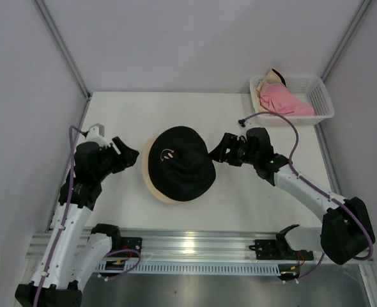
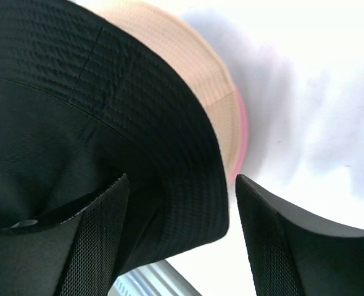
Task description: Stack the hats
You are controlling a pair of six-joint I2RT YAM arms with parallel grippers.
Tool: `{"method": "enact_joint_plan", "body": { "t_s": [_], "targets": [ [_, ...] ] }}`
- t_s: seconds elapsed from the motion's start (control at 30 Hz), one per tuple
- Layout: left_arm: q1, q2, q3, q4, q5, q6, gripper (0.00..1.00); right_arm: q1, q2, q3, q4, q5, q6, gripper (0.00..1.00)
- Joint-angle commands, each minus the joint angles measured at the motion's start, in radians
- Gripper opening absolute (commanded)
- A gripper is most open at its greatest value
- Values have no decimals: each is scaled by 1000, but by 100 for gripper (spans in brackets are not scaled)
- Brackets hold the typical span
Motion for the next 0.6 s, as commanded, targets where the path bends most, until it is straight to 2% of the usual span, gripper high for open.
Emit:
{"method": "enact_joint_plan", "body": {
  "t_s": [0.0, 0.1, 0.2, 0.3, 0.47, 0.57],
  "targets": [
    [13, 32, 117, 73, 248, 192, 74, -5, -44, 62, -98, 83, -84, 73],
    [15, 151, 214, 150, 443, 279, 83, -22, -44, 69, -89, 85, -84, 74],
    [16, 321, 336, 149, 577, 336, 83, -32, -41, 60, -88, 74, -61, 74],
    [16, 446, 451, 118, 640, 369, 81, -34, -52, 36, -75, 72, -49, 74],
    [15, 607, 485, 135, 759, 384, 79, -34, -95, -32, -57, 79, -5, 73],
    [15, 656, 493, 138, 768, 395, 79, -34, -128, -72, -51, 83, 25, 73]
  ]
}}
